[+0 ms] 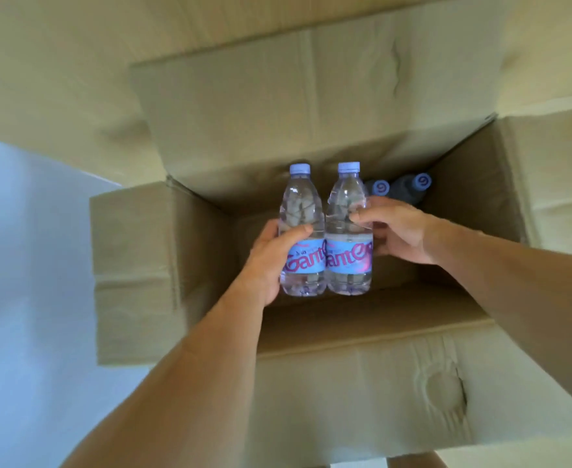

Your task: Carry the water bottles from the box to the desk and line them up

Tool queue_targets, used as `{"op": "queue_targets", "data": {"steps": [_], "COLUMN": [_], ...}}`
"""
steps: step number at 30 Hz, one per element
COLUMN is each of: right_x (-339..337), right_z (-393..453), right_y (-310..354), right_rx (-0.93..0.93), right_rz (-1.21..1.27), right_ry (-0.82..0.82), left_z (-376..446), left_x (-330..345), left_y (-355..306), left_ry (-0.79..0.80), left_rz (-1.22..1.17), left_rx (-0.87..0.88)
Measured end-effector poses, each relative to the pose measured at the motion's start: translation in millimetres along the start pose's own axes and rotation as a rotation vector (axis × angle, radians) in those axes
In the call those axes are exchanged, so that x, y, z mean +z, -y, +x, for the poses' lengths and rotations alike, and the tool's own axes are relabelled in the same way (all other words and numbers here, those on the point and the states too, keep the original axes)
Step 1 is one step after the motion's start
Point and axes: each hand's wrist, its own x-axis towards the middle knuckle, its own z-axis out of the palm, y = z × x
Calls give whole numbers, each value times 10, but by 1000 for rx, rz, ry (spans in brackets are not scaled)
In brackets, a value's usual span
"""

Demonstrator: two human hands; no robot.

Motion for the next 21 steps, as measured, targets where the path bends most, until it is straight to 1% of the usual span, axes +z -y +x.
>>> {"op": "queue_targets", "data": {"steps": [2, 4, 6, 8, 11, 14, 18, 21], "right_x": [60, 144, 222, 274, 338, 395, 451, 556], "right_z": [-281, -573, -871, -1164, -1605, -2068, -2679, -3130], "right_y": [202, 426, 664, 909, 1279, 1594, 1874, 2017], "right_rx": [24, 40, 7, -30, -76, -111, -157, -179], "right_rz": [98, 174, 238, 280, 279, 235, 221, 211], "right_ry": [-26, -15, 30, 43, 52, 70, 74, 67], "left_z": [-255, -500, -741, -990, -1362, -1774, -2376, -2827], "left_x": [64, 128, 216, 307, 423, 539, 699, 789], "left_y": [-186, -383, -600, -863, -1277, -1682, -2127, -2358], "left_ry": [36, 55, 74, 99, 140, 129, 141, 178], "left_rz": [10, 9, -18, -37, -30, -11, 28, 32], "left_rx": [-14, -5, 21, 54, 112, 140, 157, 168]}}
